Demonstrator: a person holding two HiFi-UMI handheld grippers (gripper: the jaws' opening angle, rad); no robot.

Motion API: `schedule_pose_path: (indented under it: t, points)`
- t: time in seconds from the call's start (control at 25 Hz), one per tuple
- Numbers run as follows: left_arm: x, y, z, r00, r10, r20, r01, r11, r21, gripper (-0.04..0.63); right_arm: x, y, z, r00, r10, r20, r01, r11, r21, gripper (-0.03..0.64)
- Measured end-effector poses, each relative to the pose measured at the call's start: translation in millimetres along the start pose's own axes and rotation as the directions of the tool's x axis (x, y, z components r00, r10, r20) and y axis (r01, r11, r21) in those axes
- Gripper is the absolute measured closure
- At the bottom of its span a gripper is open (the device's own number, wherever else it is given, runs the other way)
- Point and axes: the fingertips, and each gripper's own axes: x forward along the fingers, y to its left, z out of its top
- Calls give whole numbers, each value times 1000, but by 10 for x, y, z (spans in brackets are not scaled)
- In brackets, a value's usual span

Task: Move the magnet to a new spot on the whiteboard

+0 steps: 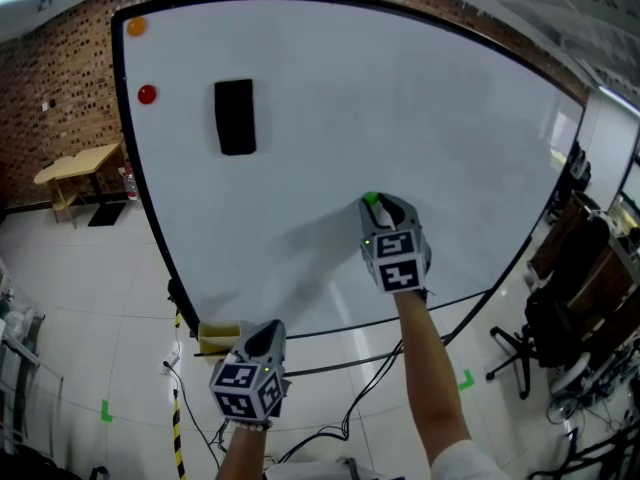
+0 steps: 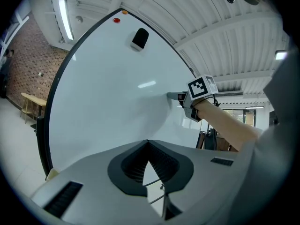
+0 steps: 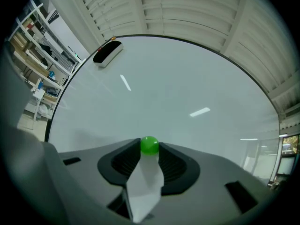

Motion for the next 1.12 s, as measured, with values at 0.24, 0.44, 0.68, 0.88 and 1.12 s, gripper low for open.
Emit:
schedule_pose_path:
  t: [0.24,0.44,0.68,0.88,1.12]
  points:
    - [39,-47,-15,1000,-10,-10,11,1000,3,597,10,6,-37,1000,-20,3,20,999,-26,453]
    - [58,-58,-68,1000,-10,-22,10,1000,4,597,-239,-45,-144,1000,-10,25,8,999,40,379]
    - [158,-98,-139,999,-8,-36,8,1000,-6,597,-739,-174,-529,996,54,67,-69,967,244,412]
    - [342,-273,-218,999,-3,-51,4,1000,5,597,-1193,-357,-1154,997,54,50,-68,930,361,585]
    - [451,-587,-366,997,10,-74,-9,1000,21,597,-1731,-377,-1937,997,77,-19,-58,872,485,618]
